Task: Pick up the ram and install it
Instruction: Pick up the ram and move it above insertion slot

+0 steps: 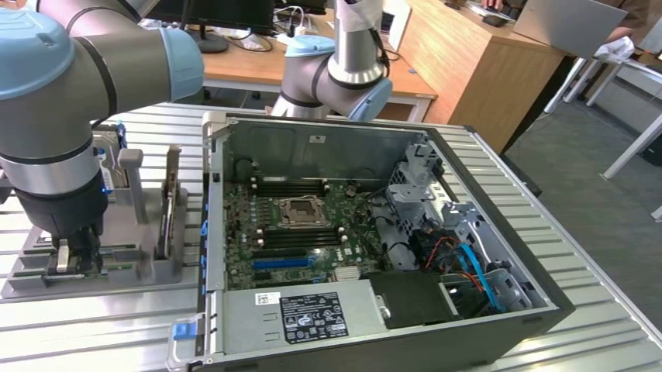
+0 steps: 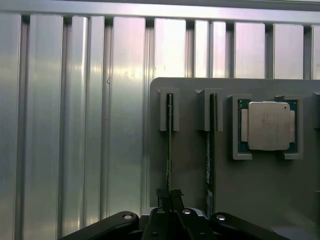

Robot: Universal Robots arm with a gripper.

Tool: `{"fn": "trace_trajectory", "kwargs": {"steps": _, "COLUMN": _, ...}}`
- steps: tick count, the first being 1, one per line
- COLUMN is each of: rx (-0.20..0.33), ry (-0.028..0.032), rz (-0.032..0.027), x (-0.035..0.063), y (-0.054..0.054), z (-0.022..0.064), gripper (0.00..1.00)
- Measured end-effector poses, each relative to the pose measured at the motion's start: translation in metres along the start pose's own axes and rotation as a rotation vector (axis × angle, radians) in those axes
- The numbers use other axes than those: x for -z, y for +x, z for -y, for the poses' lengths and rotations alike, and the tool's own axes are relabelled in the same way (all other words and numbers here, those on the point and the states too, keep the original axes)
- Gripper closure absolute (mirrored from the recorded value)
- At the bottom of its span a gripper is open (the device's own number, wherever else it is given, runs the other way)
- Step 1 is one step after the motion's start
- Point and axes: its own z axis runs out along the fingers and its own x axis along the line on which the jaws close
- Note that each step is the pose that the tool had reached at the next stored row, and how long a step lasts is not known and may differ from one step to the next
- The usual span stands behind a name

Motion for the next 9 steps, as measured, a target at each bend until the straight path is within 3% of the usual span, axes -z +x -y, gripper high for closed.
{"fn": "trace_trajectory", "kwargs": {"steps": 9, "rx": 0.000, "ry": 0.0001, "rz": 0.0027, "x": -0.0001, "y": 0.0002, "z": 0.0000, "gripper": 0.89}}
